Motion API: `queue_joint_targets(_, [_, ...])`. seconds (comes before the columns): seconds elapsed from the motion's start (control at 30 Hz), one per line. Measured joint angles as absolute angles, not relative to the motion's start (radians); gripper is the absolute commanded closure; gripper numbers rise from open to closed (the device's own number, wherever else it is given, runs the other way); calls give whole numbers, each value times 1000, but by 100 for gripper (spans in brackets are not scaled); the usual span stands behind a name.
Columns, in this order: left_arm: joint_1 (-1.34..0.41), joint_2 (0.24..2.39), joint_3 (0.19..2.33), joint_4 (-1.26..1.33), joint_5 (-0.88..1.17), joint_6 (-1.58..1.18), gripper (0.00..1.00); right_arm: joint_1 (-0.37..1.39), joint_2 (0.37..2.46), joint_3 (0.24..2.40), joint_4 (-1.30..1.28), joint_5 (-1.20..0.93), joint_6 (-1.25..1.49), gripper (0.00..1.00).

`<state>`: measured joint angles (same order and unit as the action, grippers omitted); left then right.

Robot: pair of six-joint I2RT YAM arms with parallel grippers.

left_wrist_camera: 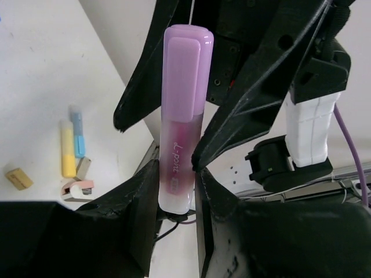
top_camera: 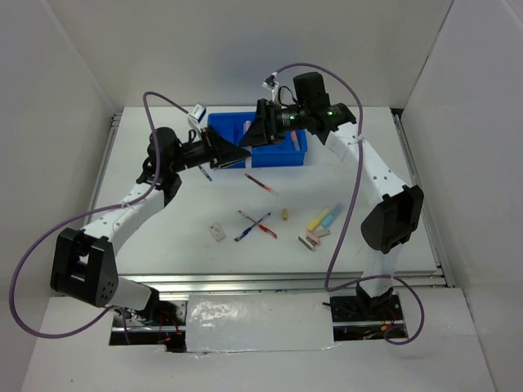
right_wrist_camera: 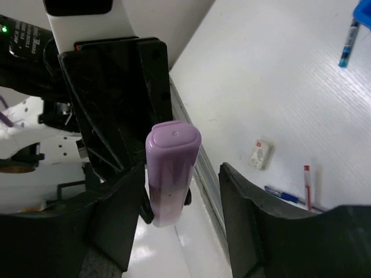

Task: Sort the stationery into containers
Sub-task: Pick up the pen from the center of the board, then place the pen in the storage box.

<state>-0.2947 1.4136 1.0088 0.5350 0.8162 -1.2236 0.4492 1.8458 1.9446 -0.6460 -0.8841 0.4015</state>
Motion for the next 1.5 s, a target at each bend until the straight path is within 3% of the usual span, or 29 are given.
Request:
queue_joint_targets(0.07, [-300,1415,1009,552,816,-1237,95,449,1853,1945,-634,-906,418,47])
queue_joint_targets(0.17, [-305,1417,1007,562,813,-1242,94,443,1862,1942,-606,-955,455,66])
queue_joint_targets(0.2, [-306,1417,1007,563,812,-1243,94,441,1862,1937,-590,-973,469,80])
queue_joint_targets(0.23, [-306,1418,1006,572,811,-1244,88,439,1862,1932,-577,-986,487,87])
queue_joint_targets(0.27, [-306,1418,1006,577,810,-1244,74,435,1862,1925,-567,-999,502,93])
queue_joint_targets(0.3, [-307,1418,1006,577,808,-1242,50,432,1862,1920,-556,-1012,509,100])
queue_joint_targets(0.4, [-308,1418,1010,537,807,-1211,2,417,1862,1905,-546,-1036,515,100])
queue_joint_targets(0.53, [-268,1418,1078,290,796,-1046,1,344,1863,1925,-589,-994,464,100])
queue_joint_targets(0.73, [-144,1444,1272,-176,575,-736,1,208,1916,2070,-643,-547,286,100])
queue_joint_targets(0.9, [-133,1551,1450,-435,354,-570,1,197,2119,2243,-609,-281,213,100])
queue_joint_targets(1.17, [-97,1504,1284,-530,280,-496,1,205,2375,2251,-584,-78,212,100])
queue_joint_targets(1.33, [-95,1449,1247,-532,267,-487,1,220,2422,2286,-542,-39,218,98])
queue_joint_targets(1.4, [-95,1434,1247,-526,265,-477,1,229,2422,2289,-523,-32,218,96])
queue_joint_targets(1.5, [-93,1427,1247,-514,259,-474,1,245,2427,2289,-513,-29,218,82])
